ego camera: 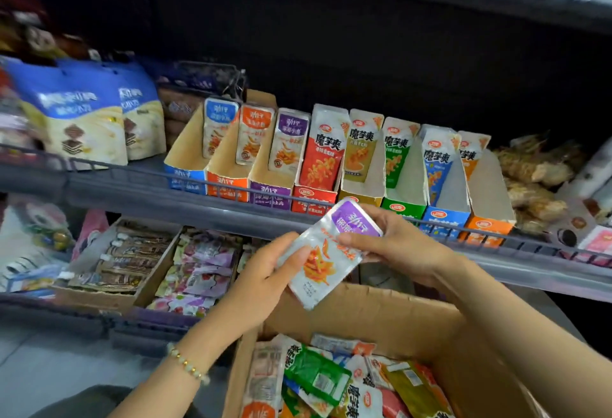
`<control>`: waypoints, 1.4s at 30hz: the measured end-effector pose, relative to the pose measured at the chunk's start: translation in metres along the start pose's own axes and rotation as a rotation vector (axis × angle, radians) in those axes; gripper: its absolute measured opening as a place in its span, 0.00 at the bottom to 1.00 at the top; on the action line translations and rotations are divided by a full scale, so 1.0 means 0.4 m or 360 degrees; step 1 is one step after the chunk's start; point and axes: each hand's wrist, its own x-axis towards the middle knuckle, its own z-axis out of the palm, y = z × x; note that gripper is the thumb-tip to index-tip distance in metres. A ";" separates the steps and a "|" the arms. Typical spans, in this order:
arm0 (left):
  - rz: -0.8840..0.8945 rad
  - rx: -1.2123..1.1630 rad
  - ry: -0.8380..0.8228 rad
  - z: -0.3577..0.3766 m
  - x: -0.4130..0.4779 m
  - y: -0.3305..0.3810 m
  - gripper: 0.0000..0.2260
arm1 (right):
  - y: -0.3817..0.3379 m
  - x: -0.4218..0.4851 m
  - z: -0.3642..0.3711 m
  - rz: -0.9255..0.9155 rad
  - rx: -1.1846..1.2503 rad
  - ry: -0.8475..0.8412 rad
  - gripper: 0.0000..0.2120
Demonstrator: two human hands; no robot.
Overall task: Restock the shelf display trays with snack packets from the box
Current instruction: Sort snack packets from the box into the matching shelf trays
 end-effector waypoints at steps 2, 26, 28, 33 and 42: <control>0.0055 -0.0074 0.0035 -0.025 0.029 0.020 0.12 | -0.039 0.030 -0.001 -0.0012 0.0046 -0.0069 0.19; 0.0294 0.1682 0.0192 -0.324 0.293 0.008 0.13 | -0.333 0.536 0.032 -0.0183 -0.1716 0.0171 0.25; 0.0322 0.1701 0.0169 -0.322 0.298 -0.002 0.12 | -0.309 0.559 0.040 -0.0130 -0.1792 0.0075 0.25; 0.0305 0.1777 0.0150 -0.322 0.307 -0.013 0.15 | -0.261 0.600 0.036 -0.0109 -0.1947 0.0033 0.31; 0.0284 0.1824 0.0160 -0.319 0.318 -0.014 0.14 | -0.236 0.638 0.001 -0.0284 -0.2184 0.0262 0.31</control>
